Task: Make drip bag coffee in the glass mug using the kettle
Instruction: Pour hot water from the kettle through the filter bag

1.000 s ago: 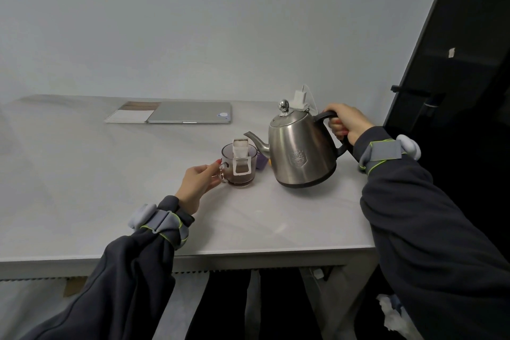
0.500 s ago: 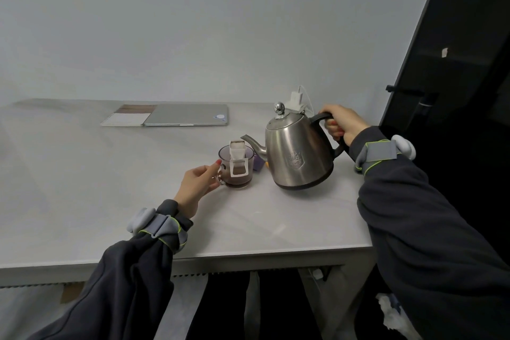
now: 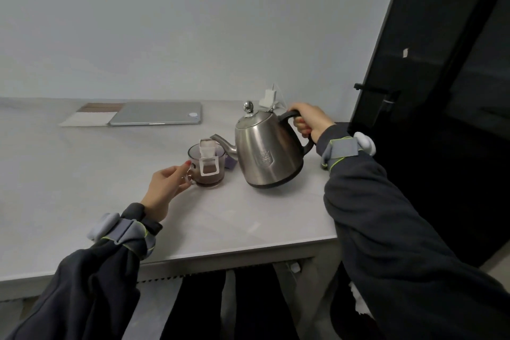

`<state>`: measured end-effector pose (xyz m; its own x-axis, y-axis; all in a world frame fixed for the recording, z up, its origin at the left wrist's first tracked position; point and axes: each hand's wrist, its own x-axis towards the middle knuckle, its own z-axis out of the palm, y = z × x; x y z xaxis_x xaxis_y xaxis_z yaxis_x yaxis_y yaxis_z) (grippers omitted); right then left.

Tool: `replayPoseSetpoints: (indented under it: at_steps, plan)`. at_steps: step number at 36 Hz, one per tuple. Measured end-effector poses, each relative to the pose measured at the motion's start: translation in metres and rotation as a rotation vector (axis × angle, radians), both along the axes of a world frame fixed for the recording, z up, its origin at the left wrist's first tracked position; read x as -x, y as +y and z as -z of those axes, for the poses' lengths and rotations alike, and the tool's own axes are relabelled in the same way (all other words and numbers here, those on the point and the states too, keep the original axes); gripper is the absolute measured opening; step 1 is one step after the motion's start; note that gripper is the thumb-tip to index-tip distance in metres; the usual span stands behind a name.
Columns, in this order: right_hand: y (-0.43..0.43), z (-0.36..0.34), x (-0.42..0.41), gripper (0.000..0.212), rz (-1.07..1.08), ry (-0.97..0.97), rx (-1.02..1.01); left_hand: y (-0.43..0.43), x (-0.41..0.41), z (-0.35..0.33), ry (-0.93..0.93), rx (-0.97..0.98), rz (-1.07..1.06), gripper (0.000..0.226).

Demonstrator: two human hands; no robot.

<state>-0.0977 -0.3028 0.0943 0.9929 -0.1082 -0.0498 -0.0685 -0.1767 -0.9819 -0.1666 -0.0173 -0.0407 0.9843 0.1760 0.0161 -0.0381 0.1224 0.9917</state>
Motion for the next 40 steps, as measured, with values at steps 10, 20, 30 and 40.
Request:
replayPoseSetpoints:
  at_steps: [10, 20, 30, 40]
  plan:
    - [0.000, 0.001, 0.001, 0.031, -0.003, 0.001, 0.014, 0.000, 0.003, -0.003, 0.010, -0.020, -0.014, 0.023]
    - [-0.003, 0.002, 0.005, 0.031, -0.001, 0.002, 0.037, -0.001, 0.005, -0.007, 0.023, -0.023, 0.008, 0.025]
    - [-0.003, -0.003, 0.005, 0.028, 0.004, -0.006, 0.023, -0.002, 0.006, -0.010, 0.014, -0.020, 0.011, 0.026]
    - [0.001, -0.010, 0.003, 0.028, -0.001, -0.012, 0.047, -0.001, 0.006, -0.011, 0.030, -0.032, 0.019, 0.025]
